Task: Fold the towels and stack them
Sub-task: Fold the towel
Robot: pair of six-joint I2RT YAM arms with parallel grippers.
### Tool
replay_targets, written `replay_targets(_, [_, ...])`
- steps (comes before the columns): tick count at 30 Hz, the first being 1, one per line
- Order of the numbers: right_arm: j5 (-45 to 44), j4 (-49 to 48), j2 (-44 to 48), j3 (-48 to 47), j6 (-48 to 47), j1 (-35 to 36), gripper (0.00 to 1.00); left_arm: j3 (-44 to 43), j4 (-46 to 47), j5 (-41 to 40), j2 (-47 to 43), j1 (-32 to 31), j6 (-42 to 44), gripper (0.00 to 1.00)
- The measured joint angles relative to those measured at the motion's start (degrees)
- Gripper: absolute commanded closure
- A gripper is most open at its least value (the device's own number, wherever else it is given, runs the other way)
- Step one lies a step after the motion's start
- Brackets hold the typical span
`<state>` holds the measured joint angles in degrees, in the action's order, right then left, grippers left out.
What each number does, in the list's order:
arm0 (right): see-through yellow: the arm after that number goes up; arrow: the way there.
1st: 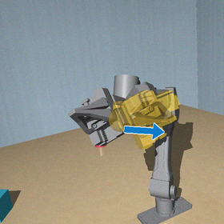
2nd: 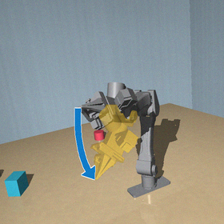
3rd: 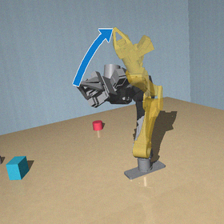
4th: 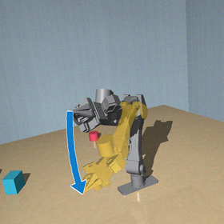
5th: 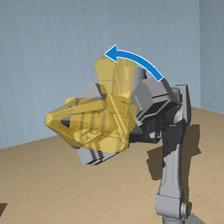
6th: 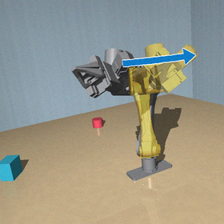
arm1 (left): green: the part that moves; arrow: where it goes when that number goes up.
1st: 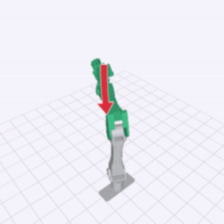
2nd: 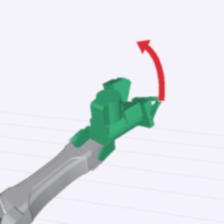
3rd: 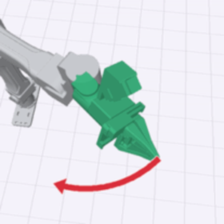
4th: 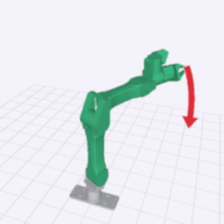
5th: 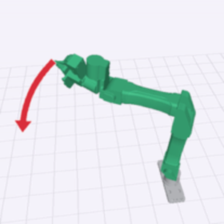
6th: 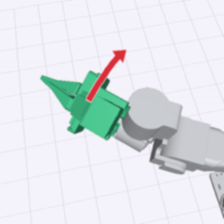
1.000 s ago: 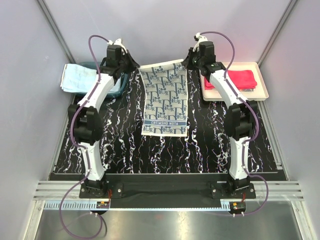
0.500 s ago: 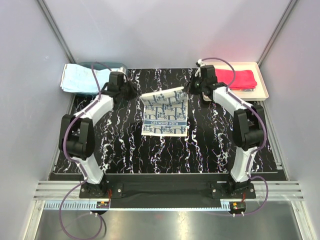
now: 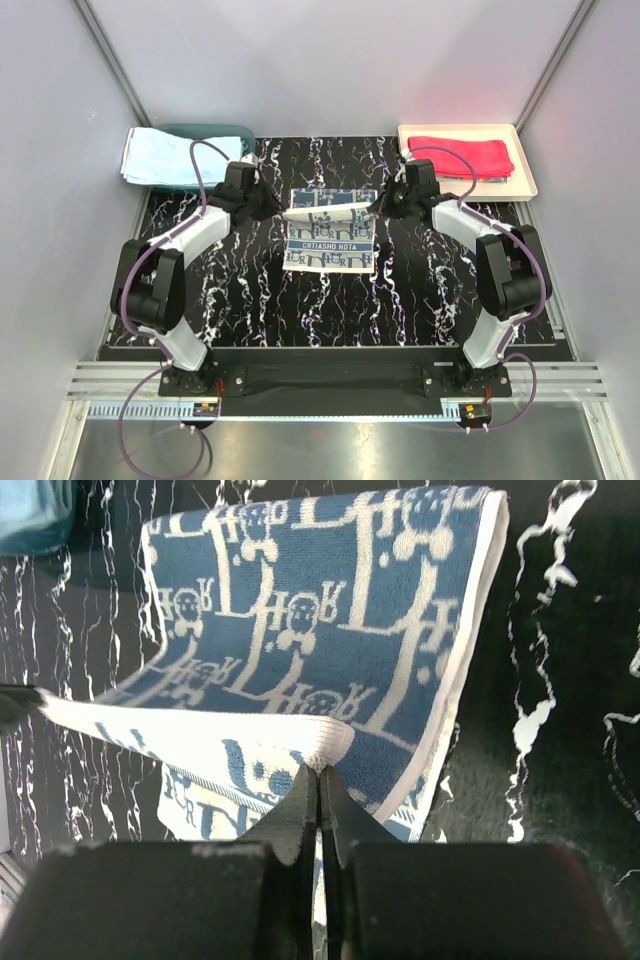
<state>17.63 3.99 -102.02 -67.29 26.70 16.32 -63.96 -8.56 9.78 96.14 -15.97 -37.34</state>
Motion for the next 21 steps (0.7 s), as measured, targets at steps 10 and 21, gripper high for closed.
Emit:
replay_targets(10, [-0.4, -3.6, 2.1, 4.5, 1.9, 1.2, 1.00, 0.8, -0.1, -0.9, -2.4, 0.0, 0.4, 1.00])
replay_targets(21, [-1.3, -4.8, 5.4, 7.9, 2.7, 2.4, 1.00, 4.5, -0.7, -1.3, -4.5, -1.8, 0.5, 1.00])
